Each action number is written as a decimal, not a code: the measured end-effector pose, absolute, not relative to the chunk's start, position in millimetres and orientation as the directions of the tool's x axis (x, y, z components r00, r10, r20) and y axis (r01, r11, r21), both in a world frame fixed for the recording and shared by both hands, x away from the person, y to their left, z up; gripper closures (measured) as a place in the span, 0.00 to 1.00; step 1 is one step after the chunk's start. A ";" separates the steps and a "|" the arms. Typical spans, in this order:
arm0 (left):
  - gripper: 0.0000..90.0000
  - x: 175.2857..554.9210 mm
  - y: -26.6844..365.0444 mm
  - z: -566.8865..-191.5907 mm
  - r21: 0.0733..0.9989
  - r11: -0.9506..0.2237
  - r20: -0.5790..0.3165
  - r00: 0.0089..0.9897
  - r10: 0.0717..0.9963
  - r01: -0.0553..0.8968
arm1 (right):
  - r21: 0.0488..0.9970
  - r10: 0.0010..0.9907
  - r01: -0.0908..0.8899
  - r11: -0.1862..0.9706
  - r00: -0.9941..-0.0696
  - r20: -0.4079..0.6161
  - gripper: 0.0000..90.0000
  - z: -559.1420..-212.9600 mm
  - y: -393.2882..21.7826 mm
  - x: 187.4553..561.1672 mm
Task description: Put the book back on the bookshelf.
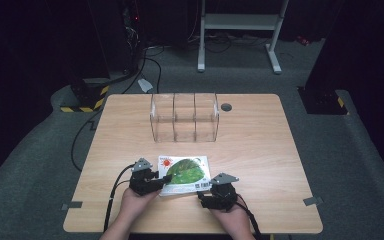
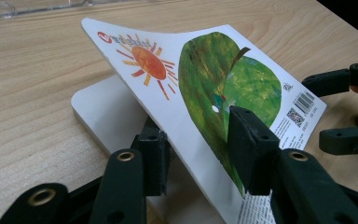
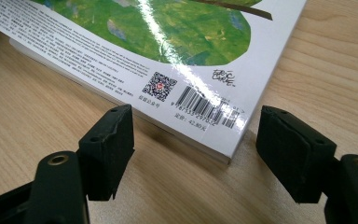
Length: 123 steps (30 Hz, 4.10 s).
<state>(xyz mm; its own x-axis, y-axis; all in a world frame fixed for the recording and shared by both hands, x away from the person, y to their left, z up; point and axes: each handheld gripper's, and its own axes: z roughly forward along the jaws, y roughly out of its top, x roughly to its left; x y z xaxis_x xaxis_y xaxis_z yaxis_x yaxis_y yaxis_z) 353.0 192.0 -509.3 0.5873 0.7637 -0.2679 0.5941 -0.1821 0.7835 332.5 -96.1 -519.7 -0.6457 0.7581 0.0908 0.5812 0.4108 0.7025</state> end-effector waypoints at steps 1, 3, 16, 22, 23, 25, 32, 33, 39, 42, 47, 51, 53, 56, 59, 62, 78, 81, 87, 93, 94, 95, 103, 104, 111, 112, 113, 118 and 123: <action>0.68 351.9 191.6 -508.9 0.790 -0.188 -0.256 0.593 0.764 0.583 | 0.703 0.761 0.584 0.406 -0.642 0.094 0.31 -519.3 -97.2 332.3; 0.69 350.1 190.9 -508.2 0.801 -0.203 -0.231 0.604 0.763 0.563 | 0.712 0.766 0.580 0.396 -0.636 0.092 0.30 -518.0 -99.3 332.5; 0.72 339.7 184.6 -504.0 0.856 -0.263 -0.099 0.639 0.762 0.446 | 0.772 0.782 0.549 0.321 -0.613 0.111 0.27 -509.8 -107.2 336.0; 0.72 334.5 182.0 -498.6 0.875 -0.291 -0.039 0.655 0.754 0.387 | 0.773 0.775 0.548 0.319 -0.620 0.119 0.25 -511.7 -104.7 340.3; 0.72 333.1 181.6 -497.7 0.878 -0.294 -0.031 0.659 0.752 0.377 | 0.771 0.775 0.552 0.317 -0.619 0.124 0.25 -512.1 -104.8 340.5; 0.73 330.5 180.5 -495.9 0.887 -0.305 -0.006 0.668 0.744 0.347 | 0.768 0.777 0.557 0.317 -0.617 0.126 0.26 -512.8 -104.9 341.5; 0.76 323.3 176.7 -490.3 0.906 -0.323 0.052 0.685 0.727 0.275 | 0.772 0.775 0.574 0.272 -0.606 0.178 0.27 -513.3 -110.4 345.9; 0.76 323.0 176.6 -490.0 0.907 -0.324 0.056 0.687 0.724 0.267 | 0.770 0.775 0.581 0.264 -0.603 0.189 0.26 -513.7 -111.1 347.1; 0.76 320.2 175.8 -488.4 0.913 -0.333 0.081 0.695 0.714 0.236 | 0.763 0.769 0.612 0.208 -0.585 0.259 0.23 -516.8 -111.5 355.9; 0.76 318.6 175.0 -487.9 0.915 -0.335 0.090 0.695 0.713 0.226 | 0.743 0.759 0.647 0.174 -0.569 0.318 0.19 -518.3 -110.4 360.9; 0.77 316.6 174.7 -487.3 0.918 -0.337 0.101 0.696 0.711 0.211 | 0.738 0.761 0.653 0.169 -0.563 0.323 0.17 -518.9 -107.1 365.0; 0.77 315.1 174.6 -487.0 0.919 -0.339 0.107 0.697 0.709 0.203 | 0.722 0.751 0.673 0.158 -0.557 0.355 0.15 -519.9 -104.3 369.9; 0.77 315.1 174.4 -487.5 0.917 -0.346 0.116 0.698 0.707 0.198 | 0.709 0.748 0.690 0.149 -0.547 0.376 0.15 -520.6 -102.8 370.7; 0.77 315.7 174.8 -487.6 0.918 -0.343 0.111 0.699 0.707 0.201 | 0.704 0.744 0.695 0.145 -0.545 0.386 0.15 -520.7 -102.9 372.3; 0.77 315.8 174.8 -487.9 0.918 -0.342 0.109 0.698 0.708 0.204 | 0.703 0.731 0.694 0.157 -0.560 0.390 0.16 -520.9 -101.5 372.2; 0.77 315.9 174.7 -488.9 0.916 -0.343 0.109 0.695 0.711 0.207 | 0.709 0.742 0.686 0.164 -0.559 0.370 0.18 -519.4 -100.5 370.1; 0.81 319.8 179.9 -491.8 0.920 -0.309 0.066 0.684 0.726 0.239 | 0.778 0.778 0.601 0.183 -0.572 0.259 0.32 -507.6 -103.3 358.9; 0.81 320.6 180.2 -492.8 0.917 -0.314 0.064 0.683 0.727 0.248 | 0.786 0.782 0.590 0.183 -0.572 0.247 0.33 -506.1 -104.1 357.6; 0.83 322.4 181.3 -495.9 0.904 -0.335 0.077 0.670 0.738 0.265 | 0.829 0.785 0.534 0.165 -0.580 0.218 0.36 -497.4 -110.1 354.0; 0.85 323.4 180.5 -499.4 0.896 -0.351 0.089 0.662 0.744 0.273 | 0.846 0.795 0.505 0.172 -0.578 0.184 0.36 -494.1 -111.1 350.6; 0.84 323.6 180.5 -500.0 0.897 -0.347 0.085 0.663 0.744 0.275 | 0.846 0.794 0.505 0.172 -0.580 0.184 0.36 -494.0 -111.4 350.6; 0.85 323.9 180.5 -500.7 0.896 -0.345 0.081 0.664 0.744 0.278 | 0.846 0.793 0.504 0.172 -0.581 0.185 0.36 -493.9 -111.6 350.6; 0.84 326.0 180.0 -505.3 0.888 -0.359 0.081 0.671 0.737 0.288 | 0.853 0.795 0.488 0.183 -0.584 0.163 0.37 -493.6 -112.3 348.8; 0.84 326.4 180.3 -506.2 0.886 -0.359 0.075 0.672 0.736 0.294 | 0.854 0.795 0.487 0.182 -0.585 0.164 0.37 -493.4 -112.5 348.5; 0.83 329.3 180.6 -510.8 0.869 -0.382 0.078 0.676 0.733 0.314 | 0.859 0.790 0.478 0.180 -0.591 0.163 0.37 -491.6 -113.9 345.4; 0.83 329.4 180.2 -511.4 0.866 -0.388 0.082 0.677 0.731 0.315 | 0.861 0.790 0.475 0.182 -0.592 0.159 0.37 -491.2 -114.0 344.6; 0.83 329.6 179.9 -512.0 0.863 -0.391 0.079 0.680 0.729 0.320 | 0.862 0.789 0.472 0.185 -0.594 0.156 0.37 -490.8 -114.4 343.8; 0.83 329.6 179.2 -513.5 0.859 -0.394 0.076 0.680 0.729 0.327 | 0.865 0.779 0.469 0.178 -0.604 0.168 0.35 -489.1 -117.3 341.3; 0.85 329.4 178.0 -513.4 0.860 -0.396 0.081 0.678 0.731 0.323 | 0.865 0.755 0.465 0.188 -0.632 0.176 0.35 -487.7 -117.5 340.3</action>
<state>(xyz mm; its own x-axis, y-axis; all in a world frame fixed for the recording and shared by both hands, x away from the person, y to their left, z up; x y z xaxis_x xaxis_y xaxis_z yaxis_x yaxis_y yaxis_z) 329.4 178.0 -513.4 0.6777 0.7308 0.0813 0.3234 -0.3955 0.8597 340.3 -117.5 -487.7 -0.6315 0.7552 0.1758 0.4652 0.1877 0.8651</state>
